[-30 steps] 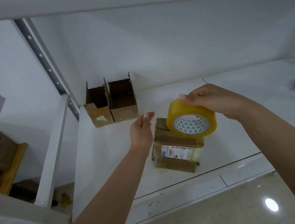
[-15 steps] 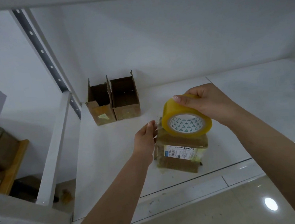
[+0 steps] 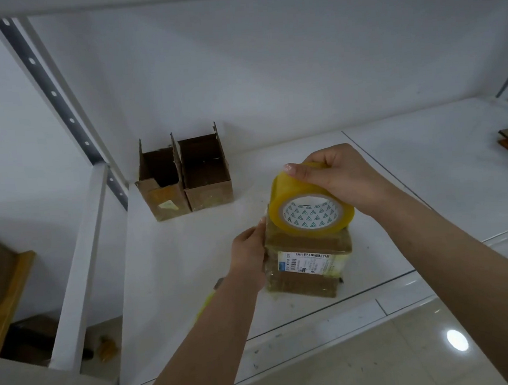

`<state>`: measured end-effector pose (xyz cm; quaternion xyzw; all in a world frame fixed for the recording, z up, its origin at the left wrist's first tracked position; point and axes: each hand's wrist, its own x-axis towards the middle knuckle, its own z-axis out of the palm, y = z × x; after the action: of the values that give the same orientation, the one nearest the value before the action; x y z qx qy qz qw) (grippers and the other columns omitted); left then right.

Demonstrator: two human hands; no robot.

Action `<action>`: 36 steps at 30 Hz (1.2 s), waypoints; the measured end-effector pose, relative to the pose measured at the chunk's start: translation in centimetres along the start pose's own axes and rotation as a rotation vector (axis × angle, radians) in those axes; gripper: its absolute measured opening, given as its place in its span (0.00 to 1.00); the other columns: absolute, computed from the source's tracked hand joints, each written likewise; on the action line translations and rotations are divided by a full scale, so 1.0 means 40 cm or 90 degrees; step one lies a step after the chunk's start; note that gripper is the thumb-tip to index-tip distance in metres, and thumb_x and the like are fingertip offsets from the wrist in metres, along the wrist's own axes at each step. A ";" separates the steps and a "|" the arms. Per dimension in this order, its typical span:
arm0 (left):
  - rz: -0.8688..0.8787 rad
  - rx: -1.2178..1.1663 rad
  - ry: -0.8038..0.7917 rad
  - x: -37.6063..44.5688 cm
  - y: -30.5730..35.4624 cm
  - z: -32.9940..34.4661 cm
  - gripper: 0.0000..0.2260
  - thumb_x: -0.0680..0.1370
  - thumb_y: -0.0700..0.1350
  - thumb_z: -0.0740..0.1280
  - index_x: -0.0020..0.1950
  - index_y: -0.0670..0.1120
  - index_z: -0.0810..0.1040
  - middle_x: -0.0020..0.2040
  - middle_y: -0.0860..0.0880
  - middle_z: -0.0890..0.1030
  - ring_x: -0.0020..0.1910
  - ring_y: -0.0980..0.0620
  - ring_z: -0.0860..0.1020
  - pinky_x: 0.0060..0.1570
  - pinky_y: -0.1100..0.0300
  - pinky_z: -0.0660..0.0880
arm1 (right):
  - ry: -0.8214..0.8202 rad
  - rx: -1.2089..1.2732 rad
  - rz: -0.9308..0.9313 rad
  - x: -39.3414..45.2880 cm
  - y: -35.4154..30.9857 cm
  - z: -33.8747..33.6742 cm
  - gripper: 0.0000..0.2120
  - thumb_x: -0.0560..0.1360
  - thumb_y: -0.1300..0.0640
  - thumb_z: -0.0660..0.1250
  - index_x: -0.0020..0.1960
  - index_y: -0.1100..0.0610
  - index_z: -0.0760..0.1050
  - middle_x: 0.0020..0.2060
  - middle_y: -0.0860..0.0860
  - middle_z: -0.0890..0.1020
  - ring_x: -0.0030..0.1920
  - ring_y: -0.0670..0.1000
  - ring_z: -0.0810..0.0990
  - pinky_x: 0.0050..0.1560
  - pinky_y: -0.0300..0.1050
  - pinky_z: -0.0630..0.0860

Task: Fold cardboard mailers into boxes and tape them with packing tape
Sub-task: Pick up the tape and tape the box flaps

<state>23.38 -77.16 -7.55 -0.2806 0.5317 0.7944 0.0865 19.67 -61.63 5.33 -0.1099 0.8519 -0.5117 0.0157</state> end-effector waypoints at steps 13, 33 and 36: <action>-0.005 0.104 0.032 0.024 -0.014 0.009 0.11 0.81 0.40 0.60 0.63 0.45 0.72 0.51 0.41 0.80 0.39 0.48 0.79 0.30 0.60 0.76 | -0.014 0.000 -0.003 0.001 0.013 0.001 0.35 0.58 0.33 0.71 0.44 0.66 0.81 0.35 0.59 0.83 0.34 0.55 0.84 0.29 0.37 0.75; 0.464 0.698 -0.455 0.012 0.101 0.008 0.41 0.59 0.56 0.76 0.66 0.60 0.58 0.67 0.43 0.61 0.72 0.42 0.61 0.70 0.42 0.64 | -0.166 0.142 0.012 -0.034 0.090 -0.085 0.30 0.66 0.37 0.71 0.42 0.66 0.77 0.34 0.55 0.80 0.37 0.52 0.79 0.43 0.41 0.75; 0.454 0.771 -0.433 0.011 0.107 0.005 0.45 0.63 0.50 0.79 0.73 0.51 0.58 0.66 0.50 0.59 0.69 0.50 0.60 0.71 0.50 0.64 | -0.139 0.071 0.004 -0.041 0.055 -0.095 0.28 0.66 0.37 0.70 0.39 0.65 0.76 0.31 0.53 0.79 0.33 0.49 0.79 0.37 0.38 0.74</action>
<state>21.07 -78.83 -4.33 0.2621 0.8751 0.3881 0.1221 20.37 -56.98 5.08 -0.1616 0.8158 -0.5429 0.1163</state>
